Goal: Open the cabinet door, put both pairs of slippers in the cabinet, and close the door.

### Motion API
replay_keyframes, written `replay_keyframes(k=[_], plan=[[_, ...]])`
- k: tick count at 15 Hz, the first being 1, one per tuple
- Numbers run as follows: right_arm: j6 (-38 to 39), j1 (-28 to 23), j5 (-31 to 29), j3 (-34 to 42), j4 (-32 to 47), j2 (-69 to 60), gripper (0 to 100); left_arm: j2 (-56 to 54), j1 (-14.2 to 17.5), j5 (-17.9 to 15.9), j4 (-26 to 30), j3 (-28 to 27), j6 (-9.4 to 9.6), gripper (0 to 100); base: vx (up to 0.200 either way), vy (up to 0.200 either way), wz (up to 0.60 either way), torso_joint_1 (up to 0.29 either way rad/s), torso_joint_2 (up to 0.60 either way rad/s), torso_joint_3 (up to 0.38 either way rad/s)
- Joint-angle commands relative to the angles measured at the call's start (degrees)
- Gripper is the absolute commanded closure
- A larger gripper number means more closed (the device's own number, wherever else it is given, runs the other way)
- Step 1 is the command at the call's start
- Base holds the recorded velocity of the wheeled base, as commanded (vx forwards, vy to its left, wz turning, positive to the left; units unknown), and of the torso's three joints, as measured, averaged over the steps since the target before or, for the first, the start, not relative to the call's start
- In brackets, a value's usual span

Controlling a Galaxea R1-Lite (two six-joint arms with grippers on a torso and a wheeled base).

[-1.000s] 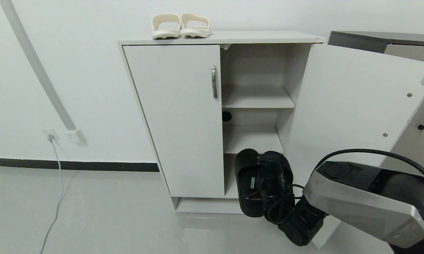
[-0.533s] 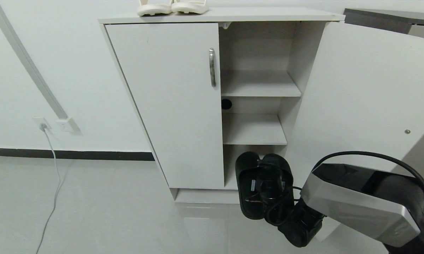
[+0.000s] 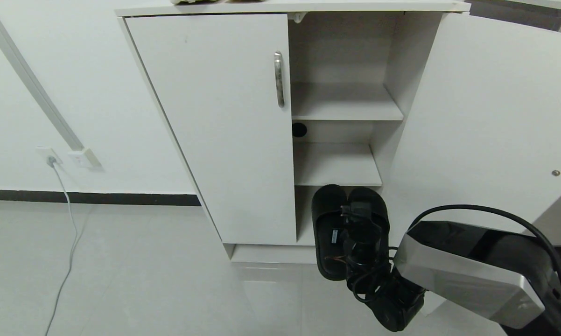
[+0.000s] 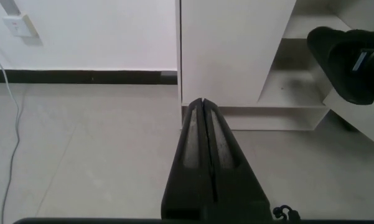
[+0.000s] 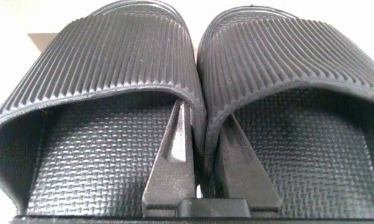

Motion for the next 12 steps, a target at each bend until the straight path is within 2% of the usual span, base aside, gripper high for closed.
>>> replay_keyframes(k=[1, 5, 12], plan=[[-0.29, -0.06, 0.04, 0.03, -0.33, 1.11, 100, -0.01, -0.07, 0.10, -0.03, 0.01, -0.11, 100, 0.000, 0.000, 0.00, 0.000, 0.00, 0.000], [-0.47, -0.06, 0.04, -0.06, -0.77, 0.58, 100, -0.01, 0.02, -0.07, 0.06, 0.01, -0.02, 100, 0.000, 0.000, 0.00, 0.000, 0.00, 0.000], [-1.08, -0.15, 0.04, 0.03, -0.68, -0.04, 100, 0.08, -0.07, -0.60, 0.06, 0.01, -0.02, 100, 0.200, 0.000, 0.00, 0.004, 0.00, 0.000]])
